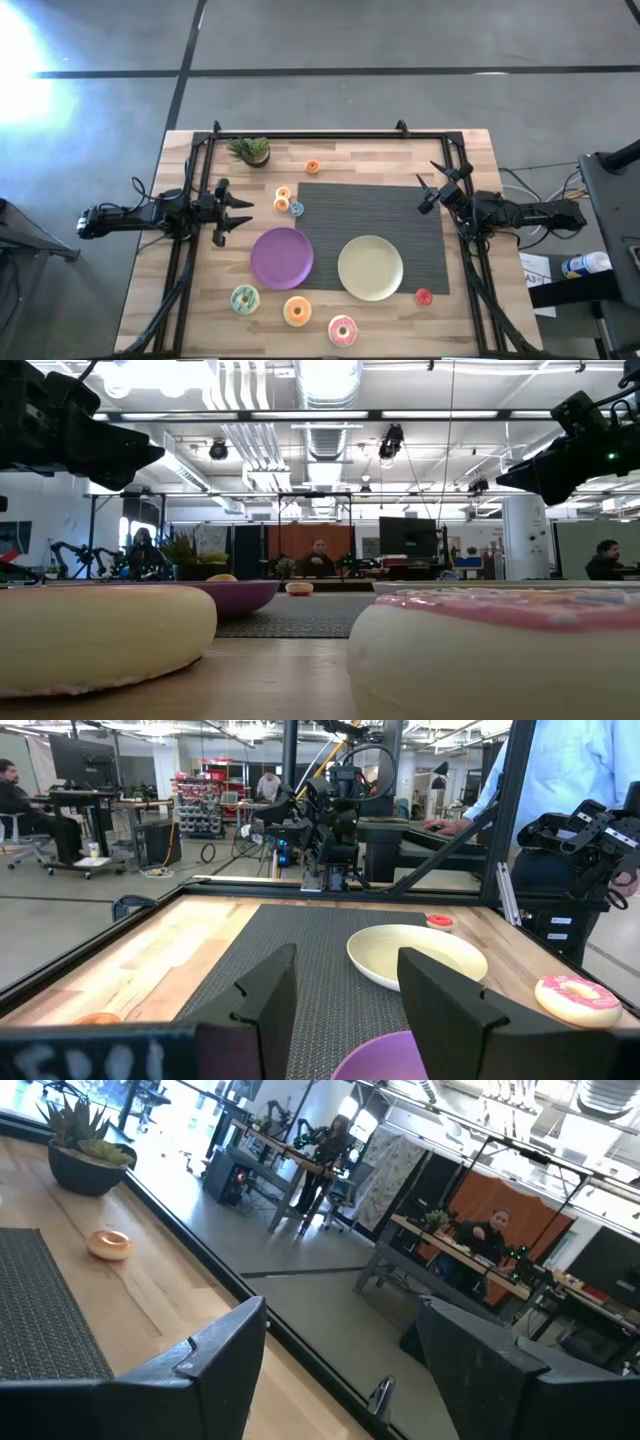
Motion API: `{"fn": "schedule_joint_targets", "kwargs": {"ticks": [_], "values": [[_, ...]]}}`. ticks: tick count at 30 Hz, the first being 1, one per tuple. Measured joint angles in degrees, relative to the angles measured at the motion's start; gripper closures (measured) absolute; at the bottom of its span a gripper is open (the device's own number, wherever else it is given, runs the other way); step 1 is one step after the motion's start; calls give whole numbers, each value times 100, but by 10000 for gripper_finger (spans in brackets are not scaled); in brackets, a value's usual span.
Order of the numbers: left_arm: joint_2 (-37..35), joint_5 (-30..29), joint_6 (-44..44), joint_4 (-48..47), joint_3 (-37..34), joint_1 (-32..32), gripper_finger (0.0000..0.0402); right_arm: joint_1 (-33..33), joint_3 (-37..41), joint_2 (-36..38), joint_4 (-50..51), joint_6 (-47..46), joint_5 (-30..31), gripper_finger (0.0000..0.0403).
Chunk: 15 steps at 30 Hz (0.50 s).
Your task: Pick & Place donuts
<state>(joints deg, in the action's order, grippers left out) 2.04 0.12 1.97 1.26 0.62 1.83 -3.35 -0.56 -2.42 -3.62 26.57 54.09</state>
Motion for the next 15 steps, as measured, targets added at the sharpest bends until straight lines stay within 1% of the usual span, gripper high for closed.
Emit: {"fn": "schedule_joint_targets", "kwargs": {"ticks": [10,15], "values": [[-1,0,0,0,0,1,252,1,0,2,0,0,2,159],[-1,0,-1,0,0,-1,252,0,0,1,0,0,1,156]]}}
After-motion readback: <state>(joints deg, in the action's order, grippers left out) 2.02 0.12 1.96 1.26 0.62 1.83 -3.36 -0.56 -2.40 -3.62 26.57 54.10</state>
